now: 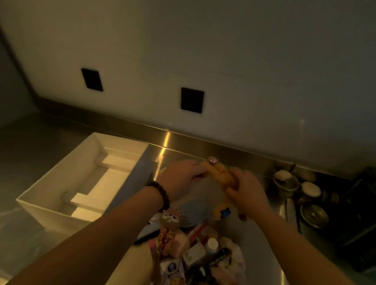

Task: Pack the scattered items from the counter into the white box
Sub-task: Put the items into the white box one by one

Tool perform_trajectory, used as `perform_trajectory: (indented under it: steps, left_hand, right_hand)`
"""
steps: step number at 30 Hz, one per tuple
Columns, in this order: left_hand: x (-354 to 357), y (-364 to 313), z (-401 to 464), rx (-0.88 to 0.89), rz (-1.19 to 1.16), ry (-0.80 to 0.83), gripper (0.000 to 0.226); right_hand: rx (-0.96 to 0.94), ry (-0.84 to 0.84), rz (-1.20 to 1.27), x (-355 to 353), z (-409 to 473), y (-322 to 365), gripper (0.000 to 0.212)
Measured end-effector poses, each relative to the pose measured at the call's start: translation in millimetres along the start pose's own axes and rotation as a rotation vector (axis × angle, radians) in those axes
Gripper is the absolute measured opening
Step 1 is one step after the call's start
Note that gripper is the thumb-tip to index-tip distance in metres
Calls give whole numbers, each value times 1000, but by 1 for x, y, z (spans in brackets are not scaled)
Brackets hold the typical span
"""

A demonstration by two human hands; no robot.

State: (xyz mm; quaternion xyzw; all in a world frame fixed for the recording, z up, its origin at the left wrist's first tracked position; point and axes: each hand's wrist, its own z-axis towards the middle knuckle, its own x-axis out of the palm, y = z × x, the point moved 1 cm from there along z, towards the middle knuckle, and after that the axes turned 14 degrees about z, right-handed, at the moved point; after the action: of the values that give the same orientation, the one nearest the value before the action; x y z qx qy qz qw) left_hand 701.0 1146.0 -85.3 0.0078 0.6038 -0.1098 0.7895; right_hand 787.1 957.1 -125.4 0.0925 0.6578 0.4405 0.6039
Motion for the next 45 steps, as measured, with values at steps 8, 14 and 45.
perform_trajectory:
  steps: [8,14,45]
  left_hand:
    - [-82,88,-35,-81,104,-209,26]
    - [-64,190,-101,-198,171,-25,26]
    - [48,253,-97,-244,90,756,63]
  right_hand:
    - [-181,-50,135,47,44,79,50]
    - [-220,-62,137,104,65,134,46]
    - [-139,-83,5,150,69,177,54]
